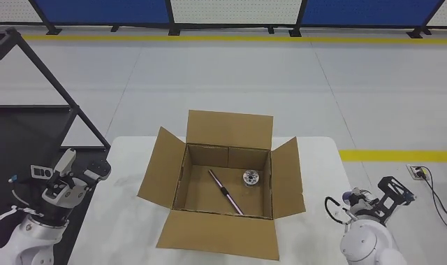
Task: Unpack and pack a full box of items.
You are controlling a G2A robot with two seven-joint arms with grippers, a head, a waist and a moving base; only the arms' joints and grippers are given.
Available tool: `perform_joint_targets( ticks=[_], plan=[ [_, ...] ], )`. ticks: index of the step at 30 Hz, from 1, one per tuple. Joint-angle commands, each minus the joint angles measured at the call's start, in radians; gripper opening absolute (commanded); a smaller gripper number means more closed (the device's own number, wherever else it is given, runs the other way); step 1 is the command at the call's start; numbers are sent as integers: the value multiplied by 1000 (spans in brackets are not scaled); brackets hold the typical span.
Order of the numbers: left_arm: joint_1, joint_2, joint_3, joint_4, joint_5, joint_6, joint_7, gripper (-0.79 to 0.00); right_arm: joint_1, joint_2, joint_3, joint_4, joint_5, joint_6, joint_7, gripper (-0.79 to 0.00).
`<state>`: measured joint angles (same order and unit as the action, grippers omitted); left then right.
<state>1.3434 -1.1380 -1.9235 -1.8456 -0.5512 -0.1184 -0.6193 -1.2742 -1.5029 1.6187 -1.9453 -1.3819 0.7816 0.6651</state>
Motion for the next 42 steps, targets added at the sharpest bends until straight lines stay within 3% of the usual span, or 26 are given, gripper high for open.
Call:
perform_joint_targets(
  ticks=[1,10,24,42],
  plan=[
    [0,0,0,0,0,0,0,0,3,0,-3,3,-5,5,1,-785],
    [0,0,0,0,0,0,0,0,2,0,-3,5,-3,1,-2,-785],
    [0,0,0,0,0,0,0,0,161,-8,-62,272,-37,19,22,-785],
    [0,0,0,0,0,0,0,0,236,-16,-89,393,-122,47,56,-785]
  ],
)
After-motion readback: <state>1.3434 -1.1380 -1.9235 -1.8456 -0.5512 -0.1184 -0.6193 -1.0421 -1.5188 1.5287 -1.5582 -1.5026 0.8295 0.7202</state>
